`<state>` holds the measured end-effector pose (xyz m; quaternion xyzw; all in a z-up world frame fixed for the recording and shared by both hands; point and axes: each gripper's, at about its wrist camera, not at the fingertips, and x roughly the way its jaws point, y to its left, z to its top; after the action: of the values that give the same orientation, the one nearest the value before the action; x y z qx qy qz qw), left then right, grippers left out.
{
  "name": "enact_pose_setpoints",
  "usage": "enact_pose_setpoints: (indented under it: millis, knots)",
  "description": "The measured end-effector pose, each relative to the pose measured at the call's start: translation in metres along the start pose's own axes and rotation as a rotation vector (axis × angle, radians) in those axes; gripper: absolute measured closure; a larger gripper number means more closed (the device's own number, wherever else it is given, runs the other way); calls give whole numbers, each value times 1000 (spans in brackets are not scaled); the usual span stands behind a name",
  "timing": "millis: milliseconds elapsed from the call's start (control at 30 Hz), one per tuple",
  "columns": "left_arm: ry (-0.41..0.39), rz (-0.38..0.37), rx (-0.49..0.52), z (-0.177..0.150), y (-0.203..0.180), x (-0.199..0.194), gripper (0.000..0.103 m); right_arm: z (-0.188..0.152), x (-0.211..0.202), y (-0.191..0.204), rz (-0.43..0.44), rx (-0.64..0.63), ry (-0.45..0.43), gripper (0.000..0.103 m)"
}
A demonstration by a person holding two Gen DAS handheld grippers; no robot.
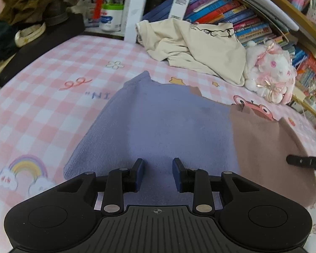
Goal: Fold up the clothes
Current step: 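Withdraw both open grippers from the folded sweater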
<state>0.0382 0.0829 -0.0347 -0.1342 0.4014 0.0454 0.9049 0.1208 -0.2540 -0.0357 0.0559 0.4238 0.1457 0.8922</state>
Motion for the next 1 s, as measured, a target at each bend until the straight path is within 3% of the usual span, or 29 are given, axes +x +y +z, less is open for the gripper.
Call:
enact_pose_setpoints:
  millis: [167, 233, 267, 300, 400, 500, 600, 700, 833, 1000]
  knots:
    - [-85, 81, 53, -1, -18, -17, 72, 7, -10, 3, -29, -37, -1, 65]
    - [-158, 74, 67, -13, -23, -41, 60, 1, -30, 2, -14, -28, -29, 57]
    - [-175, 72, 67, -18, -25, -51, 46, -4, -40, 2, -10, -27, -42, 54]
    - [-178, 81, 57, -25, -26, -60, 40, -9, -49, 3, -13, -28, -53, 50]
    - [-151, 60, -7, -45, -22, -79, 40, -30, -71, 11, -2, -30, -60, 46]
    - [-103, 20, -106, -59, -12, -88, 40, -54, -83, 25, -14, -69, -51, 36]
    - [-77, 28, -121, -65, -6, -89, 30, -69, -88, 40, -33, -124, -42, 28]
    - [-58, 28, -120, -65, 1, -88, 28, -73, -89, 48, -52, -111, -36, 26]
    - [-60, -78, -248, -63, 22, -87, 29, -78, -94, 57, -72, -91, -38, 25]
    - [-10, -197, -523, -65, 60, -69, 33, -83, -99, 73, -90, -97, -42, 25]
